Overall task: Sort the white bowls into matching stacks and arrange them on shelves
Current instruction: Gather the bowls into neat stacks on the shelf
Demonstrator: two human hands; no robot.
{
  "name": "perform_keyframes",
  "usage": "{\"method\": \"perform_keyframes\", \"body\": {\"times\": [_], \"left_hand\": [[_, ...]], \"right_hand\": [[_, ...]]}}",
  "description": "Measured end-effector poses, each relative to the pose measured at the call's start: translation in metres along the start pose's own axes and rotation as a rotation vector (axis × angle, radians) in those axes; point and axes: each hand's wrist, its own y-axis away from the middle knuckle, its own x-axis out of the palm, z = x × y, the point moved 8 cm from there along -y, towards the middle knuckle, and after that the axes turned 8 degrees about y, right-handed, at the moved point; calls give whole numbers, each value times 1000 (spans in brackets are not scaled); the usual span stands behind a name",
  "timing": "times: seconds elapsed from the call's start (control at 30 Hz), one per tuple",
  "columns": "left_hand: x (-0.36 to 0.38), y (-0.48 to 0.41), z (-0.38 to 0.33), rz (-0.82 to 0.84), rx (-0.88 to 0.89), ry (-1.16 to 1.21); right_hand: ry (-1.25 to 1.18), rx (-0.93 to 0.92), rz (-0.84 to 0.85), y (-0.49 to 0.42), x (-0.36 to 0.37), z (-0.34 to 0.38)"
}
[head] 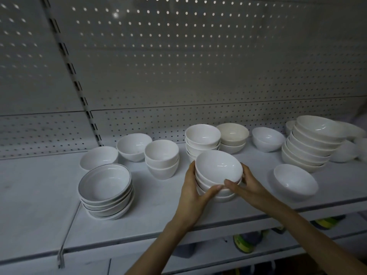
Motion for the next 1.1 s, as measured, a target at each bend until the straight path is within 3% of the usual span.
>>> {"method": "perform_keyframes", "body": {"times": [0.07,0.17,0.3,0.53,0.73,0.83,1.1], "left_hand": [[0,2,-3,80,-34,-8],[-8,12,-23,190,-65,-93],[-55,23,-69,144,-7,-201],[-203,17,-127,-146,79,-249],[-303,-15,-91,-282,-28,-425],[-318,-42,-61,-216,-119,-527],[-278,-123,12,287,-343,-844]], "right_hand": [[61,11,-16,0,-3,3],[229,-20,-175,-2,-16,23],[306,-249,-314,-1,-9,84],[406,-375,8,-39,83,140],[599,-314,218,-104,144,157],[657,-245,283,-137,160,161],[810,-23,457,-205,195,108]]}}
